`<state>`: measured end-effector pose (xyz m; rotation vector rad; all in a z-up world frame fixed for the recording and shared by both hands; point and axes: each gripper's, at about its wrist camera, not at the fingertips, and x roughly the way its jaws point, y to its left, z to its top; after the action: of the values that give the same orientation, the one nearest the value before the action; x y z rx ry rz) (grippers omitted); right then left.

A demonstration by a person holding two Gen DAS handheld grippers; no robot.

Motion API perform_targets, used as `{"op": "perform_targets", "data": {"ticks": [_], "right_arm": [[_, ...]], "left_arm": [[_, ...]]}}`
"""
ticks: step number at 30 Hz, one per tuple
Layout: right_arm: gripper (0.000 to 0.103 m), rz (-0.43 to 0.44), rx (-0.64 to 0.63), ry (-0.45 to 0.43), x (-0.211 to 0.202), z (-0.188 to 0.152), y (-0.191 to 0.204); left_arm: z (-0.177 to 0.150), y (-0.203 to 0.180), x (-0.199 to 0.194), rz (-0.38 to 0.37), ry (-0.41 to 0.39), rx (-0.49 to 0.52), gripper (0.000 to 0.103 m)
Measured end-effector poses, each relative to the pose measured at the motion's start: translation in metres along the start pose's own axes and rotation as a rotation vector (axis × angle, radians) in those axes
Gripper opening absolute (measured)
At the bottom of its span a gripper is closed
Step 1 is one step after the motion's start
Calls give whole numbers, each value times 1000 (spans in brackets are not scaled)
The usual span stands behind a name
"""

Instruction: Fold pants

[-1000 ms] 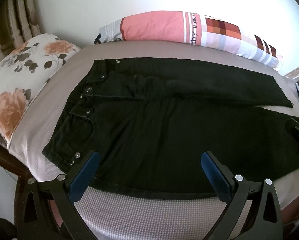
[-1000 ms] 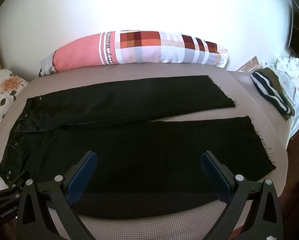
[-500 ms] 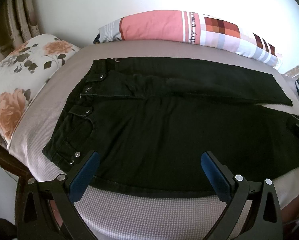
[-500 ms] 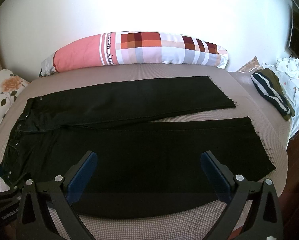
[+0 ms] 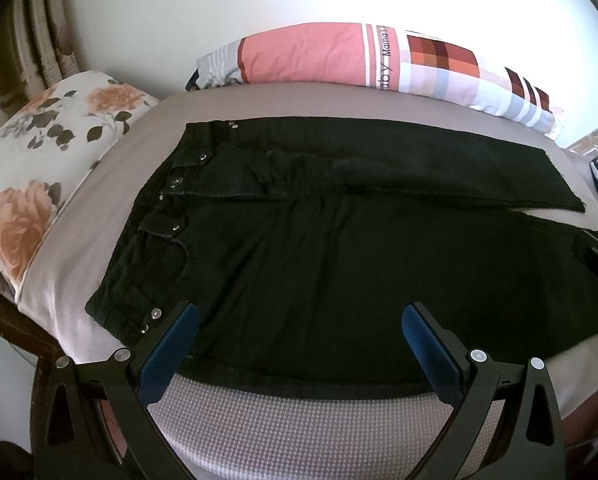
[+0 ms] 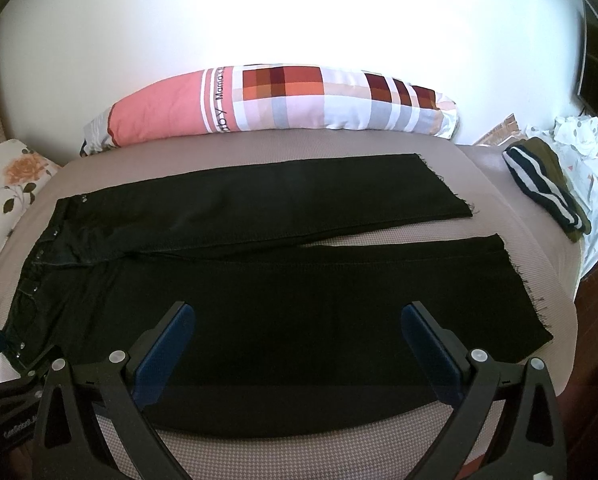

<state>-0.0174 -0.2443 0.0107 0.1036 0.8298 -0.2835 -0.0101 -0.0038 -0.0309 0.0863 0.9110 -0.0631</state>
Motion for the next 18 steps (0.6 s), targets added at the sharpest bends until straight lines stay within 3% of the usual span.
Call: {"op": "perform_targets", "data": {"ticks": [7, 12, 18], "right_arm": [[103, 97, 48, -25, -3, 7, 1], [103, 180, 77, -30, 3, 3, 3], [103, 260, -7, -67, 11, 2, 11]], "left_arm": [[17, 18, 8, -18, -2, -36, 101], [41, 58, 23, -2, -4, -105, 99], [81, 129, 50, -9, 21, -207, 79]]}}
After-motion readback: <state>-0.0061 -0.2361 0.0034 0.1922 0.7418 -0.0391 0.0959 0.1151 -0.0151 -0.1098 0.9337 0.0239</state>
